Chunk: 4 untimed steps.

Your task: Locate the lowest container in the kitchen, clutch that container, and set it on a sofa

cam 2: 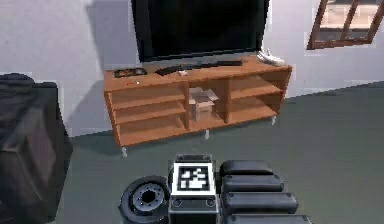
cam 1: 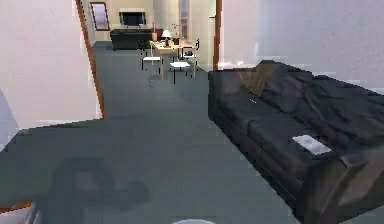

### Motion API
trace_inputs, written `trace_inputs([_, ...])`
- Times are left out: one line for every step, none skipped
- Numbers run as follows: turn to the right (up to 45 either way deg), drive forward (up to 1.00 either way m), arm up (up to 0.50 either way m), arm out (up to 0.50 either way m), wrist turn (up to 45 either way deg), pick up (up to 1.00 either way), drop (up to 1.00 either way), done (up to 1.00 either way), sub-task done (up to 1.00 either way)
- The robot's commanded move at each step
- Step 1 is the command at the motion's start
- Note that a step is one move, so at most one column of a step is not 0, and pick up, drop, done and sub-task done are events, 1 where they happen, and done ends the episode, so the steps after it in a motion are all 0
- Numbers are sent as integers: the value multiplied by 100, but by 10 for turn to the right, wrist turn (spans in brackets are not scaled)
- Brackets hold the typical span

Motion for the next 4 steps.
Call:
trace_inputs([0,100,0,0,0,0,0,0,0])
trace_inputs([0,70,0,0,0,0,0,0,0])
trace_inputs([450,0,0,0,0,0,0,0,0])
trace_inputs([450,0,0,0,0,0,0,0,0])
